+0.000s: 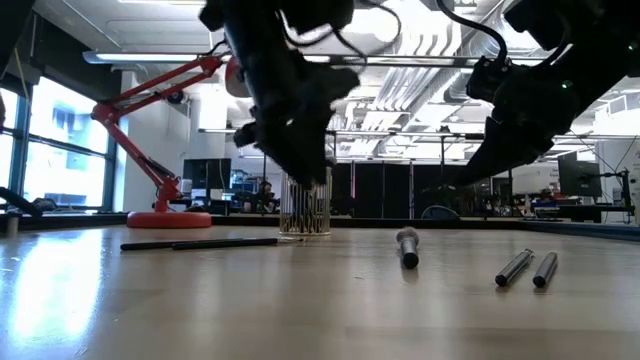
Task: Put items in baskets/containers
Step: Put the black eyeshadow brush into the gold pen holder
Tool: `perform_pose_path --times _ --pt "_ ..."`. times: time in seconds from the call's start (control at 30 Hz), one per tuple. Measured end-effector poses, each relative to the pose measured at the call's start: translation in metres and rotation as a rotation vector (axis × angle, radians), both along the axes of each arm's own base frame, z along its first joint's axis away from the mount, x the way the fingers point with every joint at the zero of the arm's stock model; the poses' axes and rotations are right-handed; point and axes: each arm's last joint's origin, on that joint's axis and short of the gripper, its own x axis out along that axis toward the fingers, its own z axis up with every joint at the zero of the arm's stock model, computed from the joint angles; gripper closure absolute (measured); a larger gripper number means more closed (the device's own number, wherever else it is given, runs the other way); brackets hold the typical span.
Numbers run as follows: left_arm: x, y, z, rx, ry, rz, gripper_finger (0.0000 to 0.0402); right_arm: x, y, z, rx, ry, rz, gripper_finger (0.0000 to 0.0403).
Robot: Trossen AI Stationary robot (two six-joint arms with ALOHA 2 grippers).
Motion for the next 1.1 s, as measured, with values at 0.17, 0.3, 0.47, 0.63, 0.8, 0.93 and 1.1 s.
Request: perform_pose_path --times 0.17,0.3,0.47,0.63,0.8,0.93,1.1 --pt "0.009 0.012 -0.014 -0.044 0.089 -0.008 0.0278 0.000 0.001 0.000 -0.004 0.004 0.026 0.0399" --pt "0.012 0.022 -0.032 -0.087 0.162 -0.002 0.0278 0.001 0.001 0.001 0.005 0.000 0.036 0.0397" --pt "0.014 0.028 -0.042 -0.097 0.192 0.013 0.0278 0.001 0.001 0.001 0.004 0.002 0.037 0.0401" --pt "0.016 0.028 -0.052 -0.097 0.212 0.012 0.0278 0.001 0.001 0.001 0.004 0.001 0.037 0.0398" --pt "0.018 0.028 -0.057 -0.081 0.221 0.009 0.0278 0.001 0.001 0.001 0.004 0.000 0.037 0.0397" --pt "0.018 0.028 -0.058 -0.061 0.225 -0.009 0.0295 0.001 0.001 0.001 0.004 0.000 0.037 0.0401" --pt "0.018 0.028 -0.059 -0.055 0.222 -0.021 0.0373 0.001 0.001 0.001 0.004 0.000 0.036 0.0398"
